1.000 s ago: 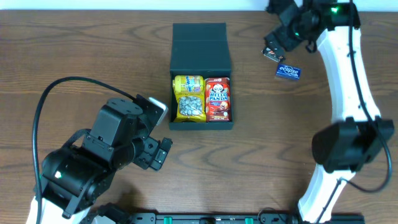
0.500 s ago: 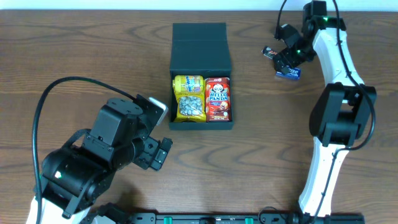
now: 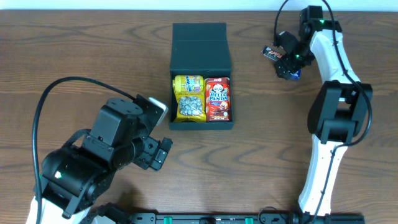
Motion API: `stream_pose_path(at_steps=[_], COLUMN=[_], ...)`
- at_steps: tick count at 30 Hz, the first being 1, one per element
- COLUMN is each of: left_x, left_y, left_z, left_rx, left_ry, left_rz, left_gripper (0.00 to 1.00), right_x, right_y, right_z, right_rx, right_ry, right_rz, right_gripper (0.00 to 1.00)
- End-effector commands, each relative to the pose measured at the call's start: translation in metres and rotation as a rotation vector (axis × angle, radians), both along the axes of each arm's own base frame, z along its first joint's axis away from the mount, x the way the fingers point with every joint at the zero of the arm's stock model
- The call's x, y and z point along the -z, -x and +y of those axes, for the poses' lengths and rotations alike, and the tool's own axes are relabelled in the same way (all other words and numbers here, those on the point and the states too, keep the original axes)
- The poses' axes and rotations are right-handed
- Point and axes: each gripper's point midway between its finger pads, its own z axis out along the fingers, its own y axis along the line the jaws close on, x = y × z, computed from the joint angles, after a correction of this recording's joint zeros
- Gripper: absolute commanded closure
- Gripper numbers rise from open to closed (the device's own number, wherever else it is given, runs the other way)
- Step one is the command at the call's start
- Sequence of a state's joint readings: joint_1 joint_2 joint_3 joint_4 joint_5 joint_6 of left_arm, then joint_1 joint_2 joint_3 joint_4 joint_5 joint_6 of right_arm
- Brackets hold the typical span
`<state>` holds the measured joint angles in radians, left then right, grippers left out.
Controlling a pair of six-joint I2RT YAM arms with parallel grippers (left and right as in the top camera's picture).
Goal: Pack container
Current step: 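Move the right gripper to the blue Eclipse tin and grasp it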
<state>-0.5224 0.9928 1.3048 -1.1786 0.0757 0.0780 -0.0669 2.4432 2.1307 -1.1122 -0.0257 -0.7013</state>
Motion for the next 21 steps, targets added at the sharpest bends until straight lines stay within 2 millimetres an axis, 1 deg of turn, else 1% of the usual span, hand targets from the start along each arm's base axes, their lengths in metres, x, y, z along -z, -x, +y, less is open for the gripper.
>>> stream_pose_path(at_steps=[1, 6, 10, 12, 13, 14, 17, 21], left_x=[-0.004, -0.004, -0.004, -0.004, -0.004, -0.004, -0.004, -0.004], left_y=[0.0, 0.0, 0.0, 0.0, 0.0, 0.0, 0.0, 0.0], left_z=[0.0, 0.0, 0.0, 0.0, 0.0, 0.0, 0.0, 0.0], left_rx=[-0.007, -0.007, -0.007, -0.007, -0.007, -0.007, -0.007, -0.007], left_ry=[0.01, 0.01, 0.01, 0.01, 0.01, 0.01, 0.01, 0.01], left_rz=[-0.005, -0.005, -0.005, -0.005, -0.005, -0.005, -0.005, -0.005], left_gripper=[0.05, 0.05, 0.05, 0.05, 0.05, 0.05, 0.05, 0.05], right_x=[0.012, 0.024, 0.031, 0.033, 0.033, 0.033, 0.034, 0.034], right_y=[0.004, 0.004, 0.005, 0.006, 0.006, 0.006, 0.006, 0.006], right_z=[-0.015, -0.017, -0.017, -0.017, -0.017, -0.017, -0.017, -0.017], right_rx=[0.013, 0.019, 0.019, 0.018, 0.019, 0.018, 0.019, 0.019], right_ry=[0.008, 0.006, 0.005, 0.005, 0.005, 0.004, 0.005, 0.005], right_rz=[0.021, 0.033, 0.045, 0.049, 0.049, 0.05, 0.049, 0.052], right_gripper=[0.06, 0.06, 0.1, 0.14, 0.2, 0.23, 0.3, 0.45])
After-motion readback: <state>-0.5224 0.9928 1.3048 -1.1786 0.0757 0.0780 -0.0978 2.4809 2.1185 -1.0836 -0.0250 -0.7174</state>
